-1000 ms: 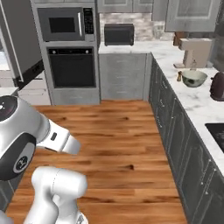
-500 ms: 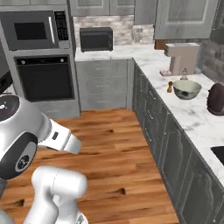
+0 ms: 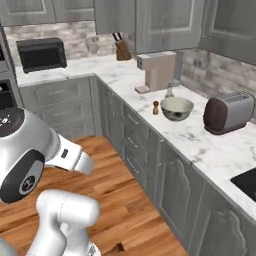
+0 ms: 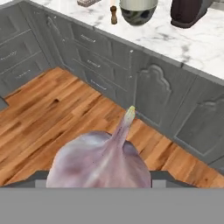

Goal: Retrieve the bottle and the shaker from the cabinet and place them next to the mixing bowl on the counter. Then add garlic from the fridge to the mixing bowl.

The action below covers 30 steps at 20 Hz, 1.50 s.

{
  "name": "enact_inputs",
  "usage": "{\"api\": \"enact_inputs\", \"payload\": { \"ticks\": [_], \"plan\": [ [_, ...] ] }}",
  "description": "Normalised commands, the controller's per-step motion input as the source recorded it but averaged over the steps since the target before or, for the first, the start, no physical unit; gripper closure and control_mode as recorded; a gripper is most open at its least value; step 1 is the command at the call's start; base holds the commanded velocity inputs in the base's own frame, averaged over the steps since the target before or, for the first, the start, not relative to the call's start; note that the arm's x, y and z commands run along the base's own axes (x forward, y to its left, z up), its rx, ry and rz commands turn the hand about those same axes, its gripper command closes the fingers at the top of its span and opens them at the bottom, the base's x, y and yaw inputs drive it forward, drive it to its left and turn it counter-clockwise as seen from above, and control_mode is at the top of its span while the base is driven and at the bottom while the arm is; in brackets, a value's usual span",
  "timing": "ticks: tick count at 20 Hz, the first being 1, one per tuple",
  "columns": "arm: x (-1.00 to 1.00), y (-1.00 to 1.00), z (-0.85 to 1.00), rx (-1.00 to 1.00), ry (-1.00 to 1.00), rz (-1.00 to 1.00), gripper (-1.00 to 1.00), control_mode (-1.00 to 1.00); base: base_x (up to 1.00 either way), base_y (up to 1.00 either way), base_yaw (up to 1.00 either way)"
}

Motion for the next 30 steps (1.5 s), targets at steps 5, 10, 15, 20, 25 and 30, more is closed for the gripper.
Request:
{"api": "enact_inputs", "payload": {
  "ticks": [5,10,15,20,25,30],
  "plan": [
    [0.00,0.00,0.00,0.00,0.00,0.00,1.00,1.00,0.89,0.00,-0.61],
    [0.00,0.00,0.00,0.00,0.00,0.00,1.00,1.00,1.00,0.07,-0.30],
    [0.00,0.00,0.00,0.00,0.00,0.00,1.00,1.00,0.96,0.02,-0.04],
    [0.00,0.00,0.00,0.00,0.00,0.00,1.00,1.00,0.82,-0.06,0.01],
    [0.00,0.00,0.00,0.00,0.00,0.00,1.00,1.00,0.93,-0.01,-0.01],
    [0.00,0.00,0.00,0.00,0.00,0.00,1.00,1.00,0.18,0.00,0.00]
  ]
}}
